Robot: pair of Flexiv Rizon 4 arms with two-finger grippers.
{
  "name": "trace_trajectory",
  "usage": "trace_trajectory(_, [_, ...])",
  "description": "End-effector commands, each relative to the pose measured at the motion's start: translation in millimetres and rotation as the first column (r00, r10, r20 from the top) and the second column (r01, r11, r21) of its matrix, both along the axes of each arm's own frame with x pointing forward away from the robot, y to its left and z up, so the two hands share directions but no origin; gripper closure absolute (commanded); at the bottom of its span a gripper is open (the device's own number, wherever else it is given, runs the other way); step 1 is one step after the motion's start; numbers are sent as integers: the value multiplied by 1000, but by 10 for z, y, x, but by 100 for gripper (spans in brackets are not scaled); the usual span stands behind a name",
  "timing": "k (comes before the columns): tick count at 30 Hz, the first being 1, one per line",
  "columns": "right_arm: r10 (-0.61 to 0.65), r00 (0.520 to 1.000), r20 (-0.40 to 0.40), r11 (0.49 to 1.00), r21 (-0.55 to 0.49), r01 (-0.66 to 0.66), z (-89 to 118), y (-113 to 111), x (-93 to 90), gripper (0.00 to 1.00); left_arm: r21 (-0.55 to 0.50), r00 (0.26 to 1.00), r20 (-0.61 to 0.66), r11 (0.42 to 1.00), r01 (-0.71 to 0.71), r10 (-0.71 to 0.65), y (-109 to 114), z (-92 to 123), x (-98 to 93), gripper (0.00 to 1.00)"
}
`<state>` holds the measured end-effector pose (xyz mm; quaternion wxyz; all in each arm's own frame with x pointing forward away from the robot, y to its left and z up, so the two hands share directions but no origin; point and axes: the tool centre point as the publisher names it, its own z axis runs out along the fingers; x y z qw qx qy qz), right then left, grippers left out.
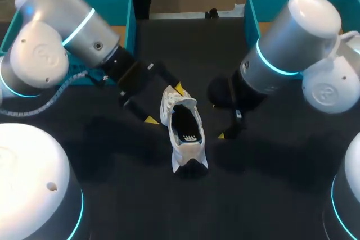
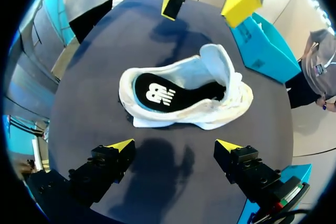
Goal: Take the shoe out of the shoebox, open the shoe tongue, remove and reinsert the insole, then place the shoe into the shoebox
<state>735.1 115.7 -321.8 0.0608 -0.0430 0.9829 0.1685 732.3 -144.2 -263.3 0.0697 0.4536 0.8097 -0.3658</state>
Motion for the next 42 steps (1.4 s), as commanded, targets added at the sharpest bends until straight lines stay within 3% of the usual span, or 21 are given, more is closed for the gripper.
trace_trajectory(1, [-17, 1000, -13, 999, -31, 16, 227, -134, -1, 0, 7, 1000, -1, 1000, 2, -2, -11, 5, 9, 0])
trace_trajectory(9, [-22, 998, -51, 998, -52, 19, 490, -374, -8, 0, 7, 1000, -1, 1000, 2, -2, -11, 5, 9, 0])
trace_trajectory(16, [-4, 996, -89, 998, -63, -2, 690, -539, -38, 0, 135, 991, 3, 982, 129, -131, -73, -55, -15, 0])
trace_trajectory(33, [9, 990, -142, 998, -68, -19, 867, -746, -20, 0, 290, 957, -70, 912, 289, -281, -181, -29, -33, 0])
trace_trajectory(42, [-10, 989, -150, 998, -71, -1, 1074, -899, 38, 0, 301, 952, -96, 903, 306, -290, -189, -42, -82, 0])
